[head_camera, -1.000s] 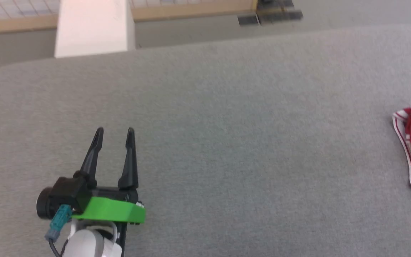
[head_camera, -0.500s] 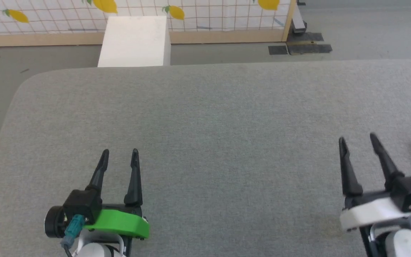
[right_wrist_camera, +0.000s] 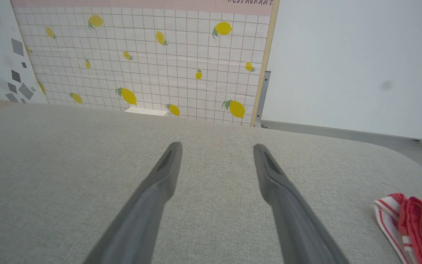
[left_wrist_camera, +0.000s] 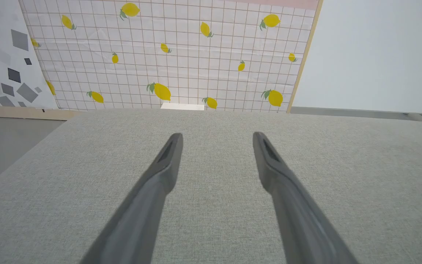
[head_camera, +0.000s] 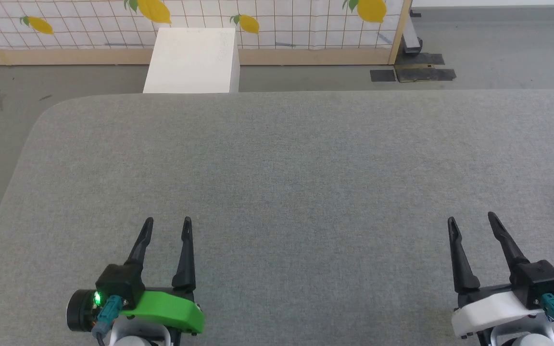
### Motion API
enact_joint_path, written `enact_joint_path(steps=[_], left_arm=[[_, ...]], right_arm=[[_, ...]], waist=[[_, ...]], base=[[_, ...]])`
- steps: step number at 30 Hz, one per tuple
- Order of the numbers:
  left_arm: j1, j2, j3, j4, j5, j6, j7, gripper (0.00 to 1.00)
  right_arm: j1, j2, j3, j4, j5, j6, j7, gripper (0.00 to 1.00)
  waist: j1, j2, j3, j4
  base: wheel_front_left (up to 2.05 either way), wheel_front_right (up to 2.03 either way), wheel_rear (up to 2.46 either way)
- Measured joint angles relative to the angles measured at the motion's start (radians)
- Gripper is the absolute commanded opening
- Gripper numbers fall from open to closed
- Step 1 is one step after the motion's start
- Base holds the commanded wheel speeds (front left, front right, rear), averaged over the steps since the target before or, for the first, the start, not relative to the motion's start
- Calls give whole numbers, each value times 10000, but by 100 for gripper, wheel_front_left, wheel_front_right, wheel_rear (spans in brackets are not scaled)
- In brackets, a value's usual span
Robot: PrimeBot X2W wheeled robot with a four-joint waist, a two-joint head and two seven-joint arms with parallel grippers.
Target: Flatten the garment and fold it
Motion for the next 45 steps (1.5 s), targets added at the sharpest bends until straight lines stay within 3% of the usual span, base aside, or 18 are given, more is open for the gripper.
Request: enact_joint_path(steps=[10, 11, 45], left_arm=[[7, 0, 6, -23, -40, 63, -2, 100], [1, 2, 6, -31, -59, 84, 2, 0], [0, 2, 150, -199, 151, 104, 623, 0]], right_arm=[[2, 4, 42, -35, 178, 0, 0, 100], [1, 2, 44, -42, 182, 2, 2, 0], [0, -2, 190, -213, 182, 2, 581, 0]], waist=[[0, 0, 6, -43], [0, 0, 10, -44], [1, 0, -176, -42]], base=[[0, 0, 0], [0, 0, 0], [0, 0, 0]])
